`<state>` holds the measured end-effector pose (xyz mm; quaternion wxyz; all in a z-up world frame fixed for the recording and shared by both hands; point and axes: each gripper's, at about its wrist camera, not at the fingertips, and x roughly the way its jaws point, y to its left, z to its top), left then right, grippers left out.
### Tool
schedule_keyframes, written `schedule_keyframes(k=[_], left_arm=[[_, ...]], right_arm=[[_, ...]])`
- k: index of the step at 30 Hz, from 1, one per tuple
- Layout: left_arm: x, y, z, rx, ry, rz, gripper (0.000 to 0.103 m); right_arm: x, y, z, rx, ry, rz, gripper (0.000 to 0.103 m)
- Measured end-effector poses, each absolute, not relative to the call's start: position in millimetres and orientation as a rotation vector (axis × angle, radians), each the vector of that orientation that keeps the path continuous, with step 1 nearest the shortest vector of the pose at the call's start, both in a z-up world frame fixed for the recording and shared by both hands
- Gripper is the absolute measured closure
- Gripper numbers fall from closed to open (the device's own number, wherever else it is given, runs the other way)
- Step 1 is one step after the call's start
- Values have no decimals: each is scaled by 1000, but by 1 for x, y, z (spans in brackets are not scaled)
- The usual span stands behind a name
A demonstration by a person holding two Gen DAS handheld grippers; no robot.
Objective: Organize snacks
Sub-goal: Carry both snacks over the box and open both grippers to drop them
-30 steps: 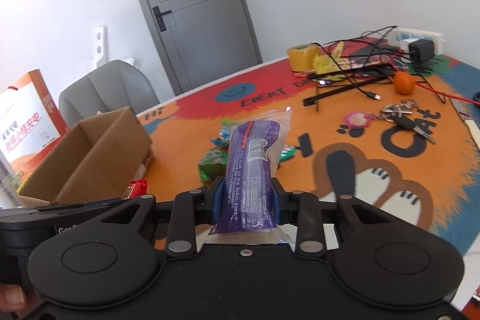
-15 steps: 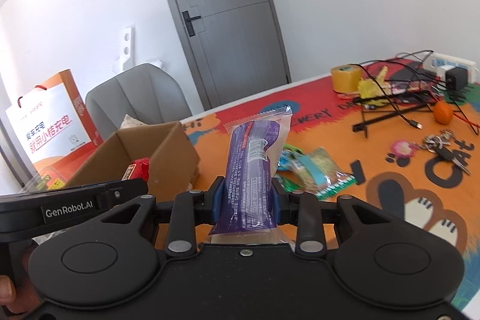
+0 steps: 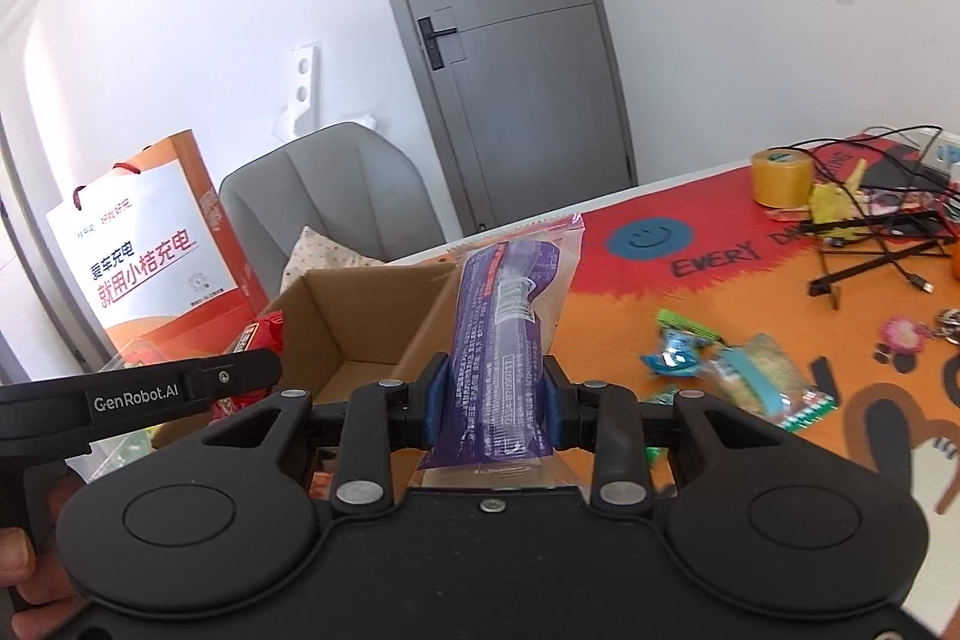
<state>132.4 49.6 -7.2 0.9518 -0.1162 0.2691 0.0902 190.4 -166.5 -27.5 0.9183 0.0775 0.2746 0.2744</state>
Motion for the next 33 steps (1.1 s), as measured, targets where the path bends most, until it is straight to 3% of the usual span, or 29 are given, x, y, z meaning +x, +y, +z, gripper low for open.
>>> schedule_keyframes(k=[17, 33], left_arm=[[153, 90, -28, -296, 595, 227, 85], [127, 104, -18, -330, 576, 245, 79]], right_arm=[[198, -109, -24, 123, 568, 626, 71], [211, -79, -28, 148, 615, 670, 71]])
